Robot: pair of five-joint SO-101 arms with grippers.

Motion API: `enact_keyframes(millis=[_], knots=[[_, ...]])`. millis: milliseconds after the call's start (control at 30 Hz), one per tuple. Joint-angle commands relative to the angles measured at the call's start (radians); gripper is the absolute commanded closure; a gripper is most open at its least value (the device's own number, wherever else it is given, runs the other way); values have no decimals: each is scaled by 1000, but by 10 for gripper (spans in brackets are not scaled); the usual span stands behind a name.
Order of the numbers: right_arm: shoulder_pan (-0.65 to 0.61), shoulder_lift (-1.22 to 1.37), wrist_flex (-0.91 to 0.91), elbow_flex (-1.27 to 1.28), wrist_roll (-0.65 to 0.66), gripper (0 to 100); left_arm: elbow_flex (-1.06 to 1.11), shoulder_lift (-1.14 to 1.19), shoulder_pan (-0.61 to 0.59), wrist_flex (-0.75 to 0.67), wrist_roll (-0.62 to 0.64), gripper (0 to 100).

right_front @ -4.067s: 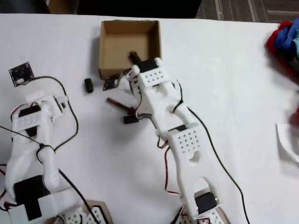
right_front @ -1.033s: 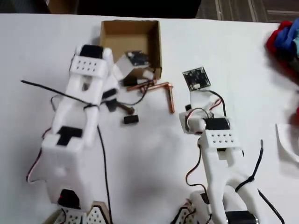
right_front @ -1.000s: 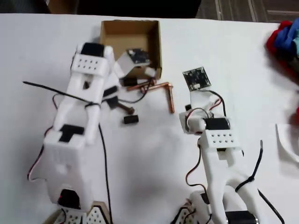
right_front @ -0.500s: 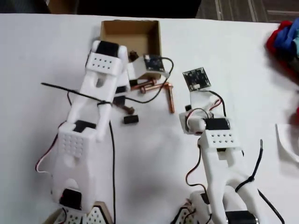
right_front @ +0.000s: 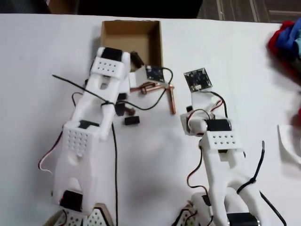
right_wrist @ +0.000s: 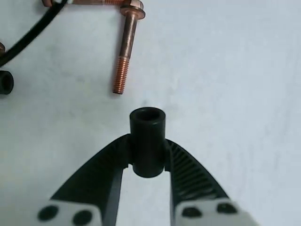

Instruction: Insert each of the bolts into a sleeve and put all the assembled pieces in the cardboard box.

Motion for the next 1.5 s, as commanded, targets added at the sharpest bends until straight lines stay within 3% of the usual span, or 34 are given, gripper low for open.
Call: enact_keyframes(millis=[0, 833, 1033, 1300, 1467], knots=[[10, -36, -13, -5, -6, 978, -12, -5, 9, -18, -81, 809], [10, -36, -15, -5, -5, 978, -10, 83, 57, -95, -101, 810], [10, -36, -15, -5, -5, 978, -10, 83, 55, -95, -95, 985], [10, -36, -18, -5, -5, 978, -10, 81, 51, -87, -92, 976], [10, -36, -18, -5, -8, 978, -76, 57, 31, -75, 98, 976]])
